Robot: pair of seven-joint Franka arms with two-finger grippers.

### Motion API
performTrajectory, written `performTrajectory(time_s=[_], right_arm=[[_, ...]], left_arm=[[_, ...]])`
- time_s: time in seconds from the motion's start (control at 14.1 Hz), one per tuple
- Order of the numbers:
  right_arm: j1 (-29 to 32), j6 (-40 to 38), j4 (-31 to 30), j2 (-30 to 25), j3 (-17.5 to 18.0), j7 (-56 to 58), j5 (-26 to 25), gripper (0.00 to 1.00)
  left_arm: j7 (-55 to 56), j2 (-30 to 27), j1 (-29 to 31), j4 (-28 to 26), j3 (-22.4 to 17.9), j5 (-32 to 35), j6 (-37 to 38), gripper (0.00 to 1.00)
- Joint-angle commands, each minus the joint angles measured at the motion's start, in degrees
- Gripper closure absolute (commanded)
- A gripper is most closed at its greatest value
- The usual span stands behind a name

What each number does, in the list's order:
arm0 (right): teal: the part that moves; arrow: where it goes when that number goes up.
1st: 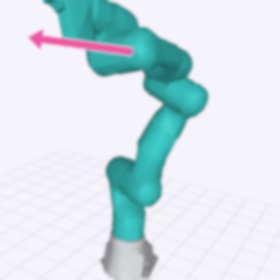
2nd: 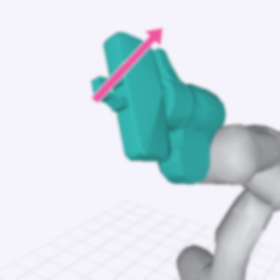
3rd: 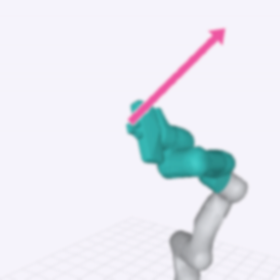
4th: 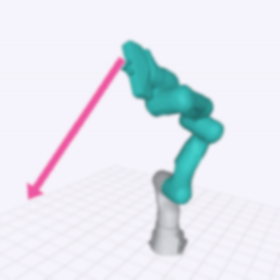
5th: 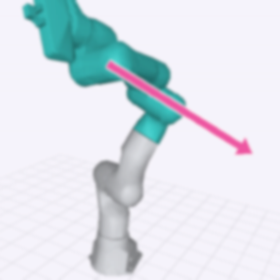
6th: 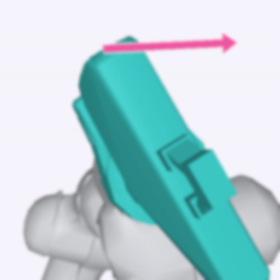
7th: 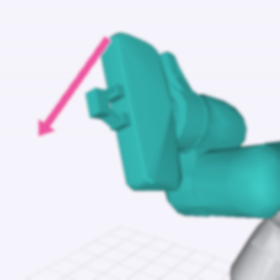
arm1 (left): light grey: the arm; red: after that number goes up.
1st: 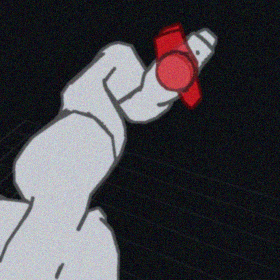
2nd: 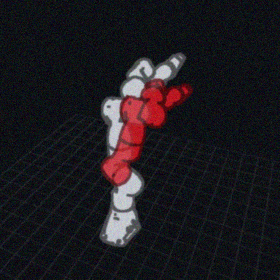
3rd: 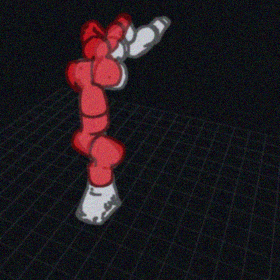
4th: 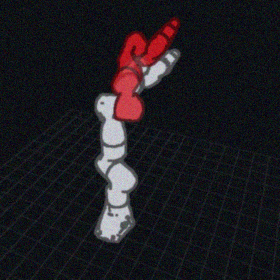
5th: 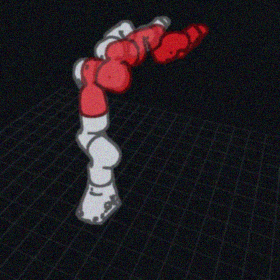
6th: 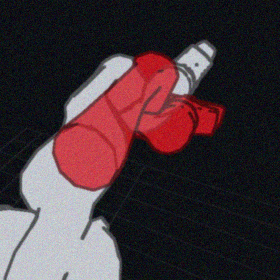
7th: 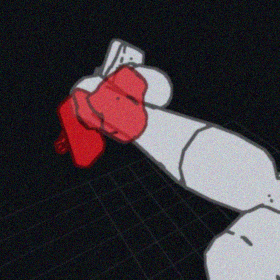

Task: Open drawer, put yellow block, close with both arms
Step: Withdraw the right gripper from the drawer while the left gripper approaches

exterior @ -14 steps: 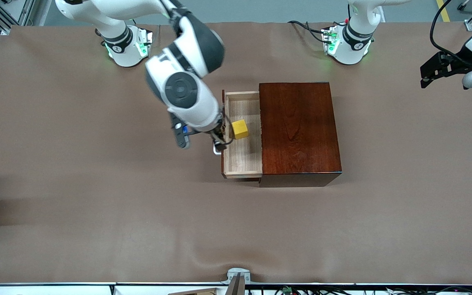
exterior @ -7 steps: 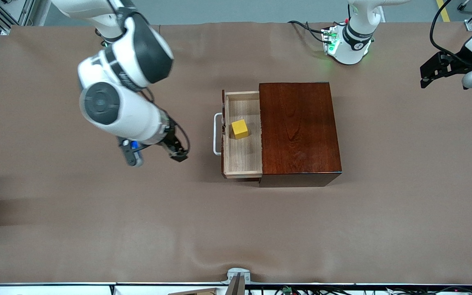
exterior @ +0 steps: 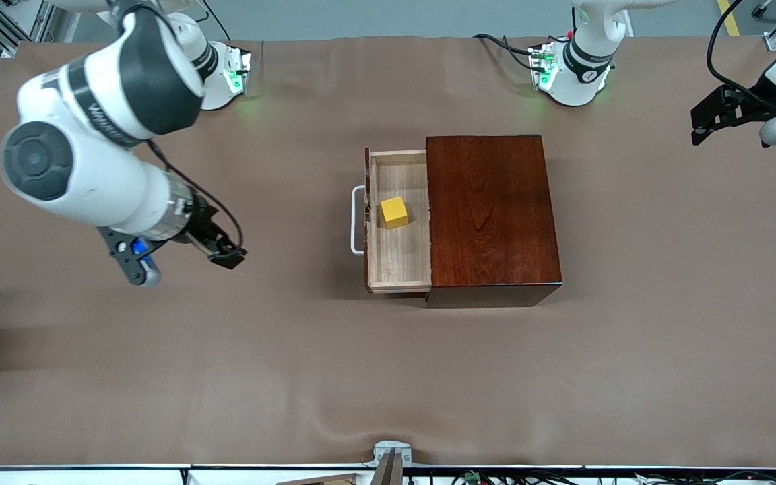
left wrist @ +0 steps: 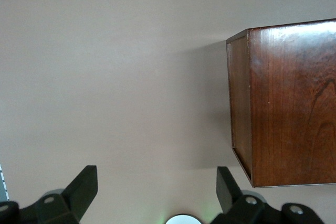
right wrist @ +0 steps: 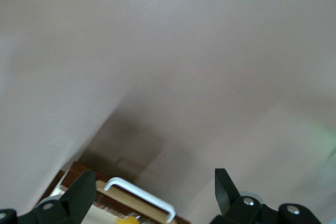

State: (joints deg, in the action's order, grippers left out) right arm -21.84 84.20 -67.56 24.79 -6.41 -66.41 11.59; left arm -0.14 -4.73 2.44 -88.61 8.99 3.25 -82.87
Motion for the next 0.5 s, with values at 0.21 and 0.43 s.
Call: performTrajectory(time_s=[0.21,0.43], right_arm=[[7.68,-3.51,-0.38,-4.13,0.87,17.16,-1.56,0.00],[9.01,-5.26,-0.55,-6.59,0.96,28.67,-6.30,0.00]], left_arm=[[-0.57,0.33,0.90,0.72,0.41,-0.87,0.69,0.00],[-0.21,1.47,-0.07,2.12,0.85,-1.14,0.69,0.00]])
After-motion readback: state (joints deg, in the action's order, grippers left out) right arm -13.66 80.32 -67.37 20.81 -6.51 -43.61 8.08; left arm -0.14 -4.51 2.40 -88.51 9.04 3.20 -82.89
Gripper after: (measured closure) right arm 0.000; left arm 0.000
